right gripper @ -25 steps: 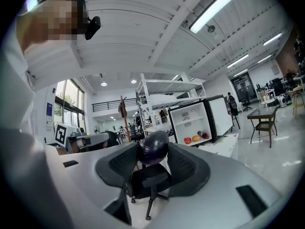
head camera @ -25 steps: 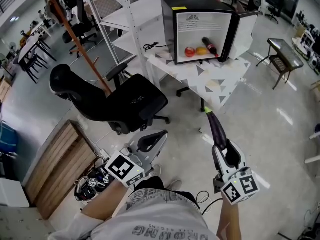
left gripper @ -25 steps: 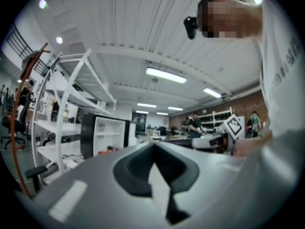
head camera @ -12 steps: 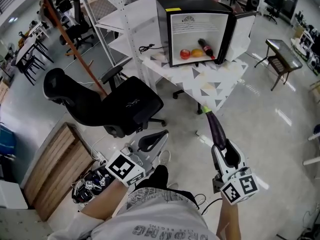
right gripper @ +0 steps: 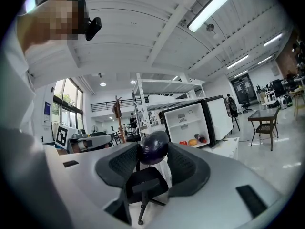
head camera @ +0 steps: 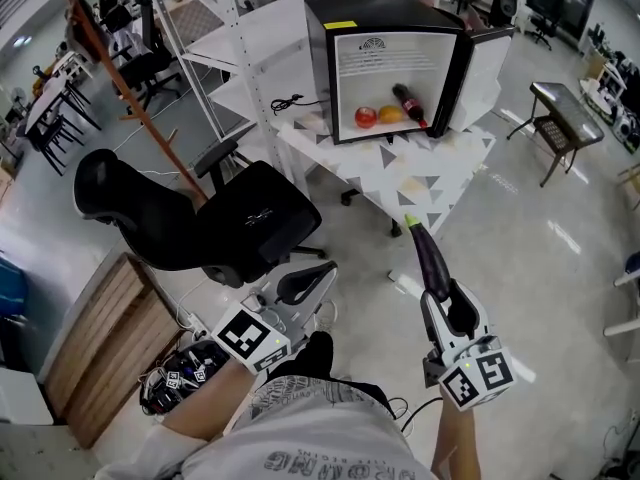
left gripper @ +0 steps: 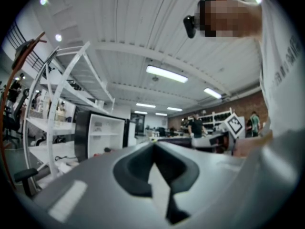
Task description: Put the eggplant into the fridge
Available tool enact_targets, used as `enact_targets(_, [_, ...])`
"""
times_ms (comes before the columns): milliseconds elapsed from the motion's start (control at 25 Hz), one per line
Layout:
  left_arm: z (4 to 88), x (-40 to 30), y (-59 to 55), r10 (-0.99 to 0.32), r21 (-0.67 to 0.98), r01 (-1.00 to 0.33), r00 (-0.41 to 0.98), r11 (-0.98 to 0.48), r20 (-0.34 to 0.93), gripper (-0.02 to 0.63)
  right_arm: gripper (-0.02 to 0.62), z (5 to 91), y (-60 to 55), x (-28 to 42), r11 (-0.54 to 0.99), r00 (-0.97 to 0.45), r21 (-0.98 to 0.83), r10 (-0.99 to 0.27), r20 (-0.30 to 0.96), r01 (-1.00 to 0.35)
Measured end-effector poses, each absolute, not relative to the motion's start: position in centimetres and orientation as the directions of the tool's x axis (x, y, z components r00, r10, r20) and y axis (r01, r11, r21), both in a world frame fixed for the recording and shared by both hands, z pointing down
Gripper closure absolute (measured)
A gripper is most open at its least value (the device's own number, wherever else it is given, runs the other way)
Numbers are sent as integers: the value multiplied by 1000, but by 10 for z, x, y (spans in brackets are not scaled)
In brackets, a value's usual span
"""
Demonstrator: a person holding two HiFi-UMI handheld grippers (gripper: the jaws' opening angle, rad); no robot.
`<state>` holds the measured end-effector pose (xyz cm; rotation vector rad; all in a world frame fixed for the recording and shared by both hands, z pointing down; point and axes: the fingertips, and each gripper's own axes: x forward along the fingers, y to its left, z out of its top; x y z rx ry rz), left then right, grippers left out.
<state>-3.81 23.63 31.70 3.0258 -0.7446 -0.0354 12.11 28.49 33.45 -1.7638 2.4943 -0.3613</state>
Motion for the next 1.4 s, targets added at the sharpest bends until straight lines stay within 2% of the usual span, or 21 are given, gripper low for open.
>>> enact_targets(1400, [343,-42,-43,-453,115,-453,891,-884,34,598,405,354,13,123,263,-311,-254,-934,173,-931])
